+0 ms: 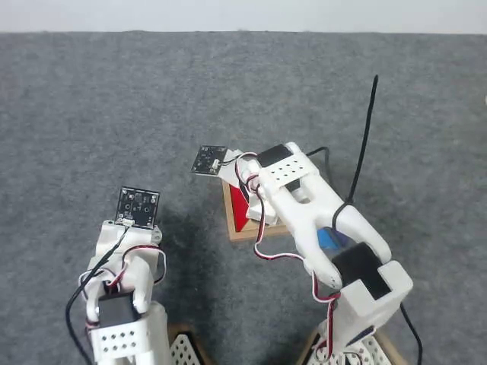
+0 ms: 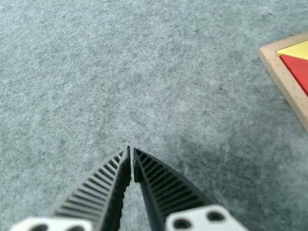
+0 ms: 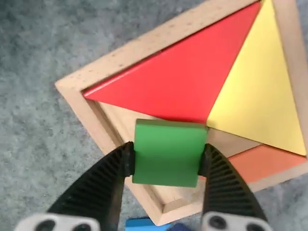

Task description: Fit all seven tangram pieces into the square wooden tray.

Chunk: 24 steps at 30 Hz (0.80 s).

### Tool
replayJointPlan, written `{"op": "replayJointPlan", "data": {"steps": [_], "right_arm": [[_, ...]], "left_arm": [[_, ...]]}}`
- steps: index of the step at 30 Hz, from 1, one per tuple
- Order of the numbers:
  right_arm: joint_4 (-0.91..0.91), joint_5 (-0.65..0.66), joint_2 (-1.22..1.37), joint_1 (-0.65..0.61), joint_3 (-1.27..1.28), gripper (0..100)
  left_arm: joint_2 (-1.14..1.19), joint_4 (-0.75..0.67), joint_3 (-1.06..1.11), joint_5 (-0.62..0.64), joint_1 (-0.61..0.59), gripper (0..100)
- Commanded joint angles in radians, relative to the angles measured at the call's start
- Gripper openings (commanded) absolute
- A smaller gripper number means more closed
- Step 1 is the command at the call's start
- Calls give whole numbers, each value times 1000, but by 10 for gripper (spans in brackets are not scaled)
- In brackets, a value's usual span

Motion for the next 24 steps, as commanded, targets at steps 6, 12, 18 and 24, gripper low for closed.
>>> {"op": "replayJointPlan", "data": {"steps": [6, 12, 18, 24], "right_arm": [[-8, -55, -13, -15, -11, 191], [-1, -69, -12, -13, -9, 192], [-7, -104, -12, -13, -11, 295], [-4, -103, -13, -13, -11, 303]], "left_arm": [[-12, 6, -7, -14, -8, 12], [-12, 6, -7, -14, -8, 12], [-12, 6, -7, -14, -8, 12], [-12, 6, -7, -14, -8, 12]]}}
